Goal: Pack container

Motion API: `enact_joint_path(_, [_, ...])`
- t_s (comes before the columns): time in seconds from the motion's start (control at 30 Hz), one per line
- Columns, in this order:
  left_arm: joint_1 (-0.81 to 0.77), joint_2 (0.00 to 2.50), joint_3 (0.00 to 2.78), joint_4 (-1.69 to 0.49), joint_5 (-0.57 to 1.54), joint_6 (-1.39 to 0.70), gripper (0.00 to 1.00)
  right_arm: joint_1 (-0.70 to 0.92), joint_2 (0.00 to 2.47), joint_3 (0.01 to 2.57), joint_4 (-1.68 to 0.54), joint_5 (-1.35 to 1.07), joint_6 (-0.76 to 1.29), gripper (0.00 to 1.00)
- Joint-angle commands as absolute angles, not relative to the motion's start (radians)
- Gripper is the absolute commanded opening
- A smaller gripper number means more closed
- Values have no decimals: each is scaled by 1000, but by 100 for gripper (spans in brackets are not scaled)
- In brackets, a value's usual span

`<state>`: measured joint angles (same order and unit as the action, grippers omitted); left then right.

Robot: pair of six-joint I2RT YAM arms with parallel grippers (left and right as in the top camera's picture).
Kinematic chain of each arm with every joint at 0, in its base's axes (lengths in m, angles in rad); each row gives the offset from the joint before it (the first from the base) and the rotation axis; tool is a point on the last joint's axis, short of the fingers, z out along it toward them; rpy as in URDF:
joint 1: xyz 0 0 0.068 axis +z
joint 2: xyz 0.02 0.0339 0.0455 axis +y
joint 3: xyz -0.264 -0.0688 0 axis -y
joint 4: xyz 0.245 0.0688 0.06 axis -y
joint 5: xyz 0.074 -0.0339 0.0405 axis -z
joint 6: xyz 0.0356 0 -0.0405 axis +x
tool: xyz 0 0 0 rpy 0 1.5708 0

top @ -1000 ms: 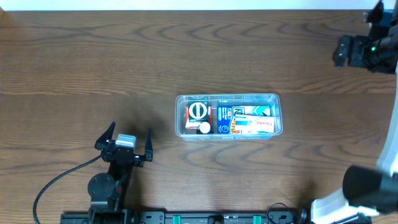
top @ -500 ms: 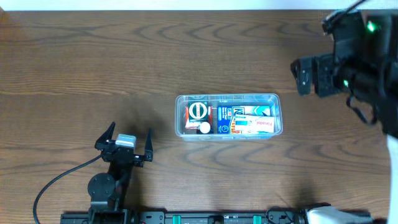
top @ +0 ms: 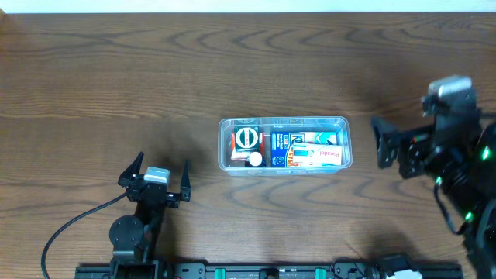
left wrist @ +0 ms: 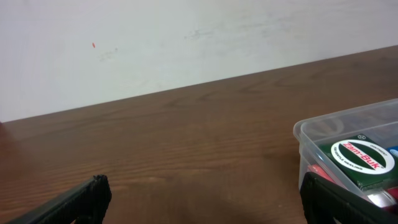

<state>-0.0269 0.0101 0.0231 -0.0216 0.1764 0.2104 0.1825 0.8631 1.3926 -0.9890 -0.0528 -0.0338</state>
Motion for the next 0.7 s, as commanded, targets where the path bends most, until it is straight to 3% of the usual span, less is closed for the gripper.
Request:
enact_joint_path(0.0, [-21,4,4,-51,179,220,98,172,743,1223,-854,-57,-38,99])
enact_joint_path(0.43, [-21,4,4,-51,179,220,98,96,292,402,29,-106,-38,99])
enact_joint_path(0.67, [-21,4,4,-51,179,220,98,91,126,154,143,-105,-38,99])
